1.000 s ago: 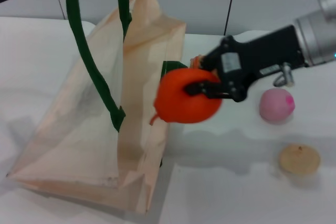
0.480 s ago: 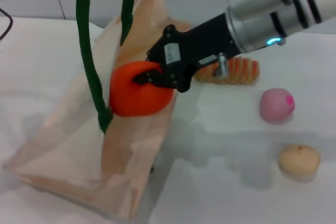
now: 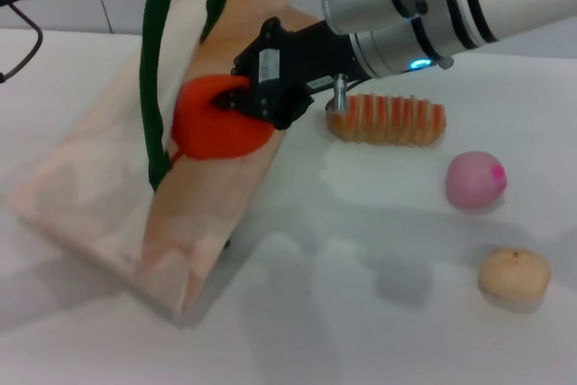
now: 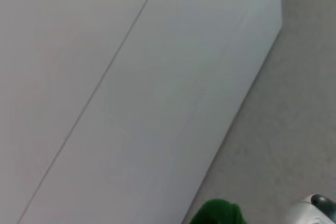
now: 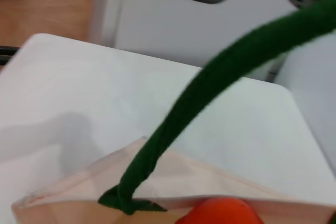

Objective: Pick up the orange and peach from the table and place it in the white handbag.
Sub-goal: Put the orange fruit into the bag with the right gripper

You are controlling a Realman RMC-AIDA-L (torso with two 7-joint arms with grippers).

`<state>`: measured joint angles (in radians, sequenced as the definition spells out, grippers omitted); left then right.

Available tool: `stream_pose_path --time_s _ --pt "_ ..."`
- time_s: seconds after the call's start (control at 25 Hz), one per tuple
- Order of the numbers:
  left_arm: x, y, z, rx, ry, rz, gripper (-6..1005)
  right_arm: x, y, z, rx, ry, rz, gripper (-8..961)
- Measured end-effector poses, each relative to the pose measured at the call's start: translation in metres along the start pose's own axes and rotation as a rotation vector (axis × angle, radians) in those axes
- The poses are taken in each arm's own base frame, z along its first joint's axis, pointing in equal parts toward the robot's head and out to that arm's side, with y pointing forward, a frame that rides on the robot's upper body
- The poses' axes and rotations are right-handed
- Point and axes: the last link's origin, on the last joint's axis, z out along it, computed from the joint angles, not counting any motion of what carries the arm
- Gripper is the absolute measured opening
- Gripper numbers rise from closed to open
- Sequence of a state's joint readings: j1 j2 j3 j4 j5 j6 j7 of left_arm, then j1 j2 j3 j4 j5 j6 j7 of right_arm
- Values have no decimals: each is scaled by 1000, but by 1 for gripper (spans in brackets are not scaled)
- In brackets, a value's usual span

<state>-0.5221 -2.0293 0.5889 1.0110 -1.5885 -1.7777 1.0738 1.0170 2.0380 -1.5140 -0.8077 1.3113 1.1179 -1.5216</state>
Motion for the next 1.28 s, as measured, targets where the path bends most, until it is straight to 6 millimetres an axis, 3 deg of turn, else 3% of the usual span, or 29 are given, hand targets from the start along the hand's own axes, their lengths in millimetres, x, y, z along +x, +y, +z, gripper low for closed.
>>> stream_pose_path --time_s 0.36,0.96,1.28 --pt "1 2 0 -15 5 1 119 6 -16 0 123 13 27 75" --pt "7 7 -4 -41 69 9 119 45 -39 -1 322 148 78 70" --pt "10 9 -9 -47 108 15 120 46 -46 -4 381 143 89 68"
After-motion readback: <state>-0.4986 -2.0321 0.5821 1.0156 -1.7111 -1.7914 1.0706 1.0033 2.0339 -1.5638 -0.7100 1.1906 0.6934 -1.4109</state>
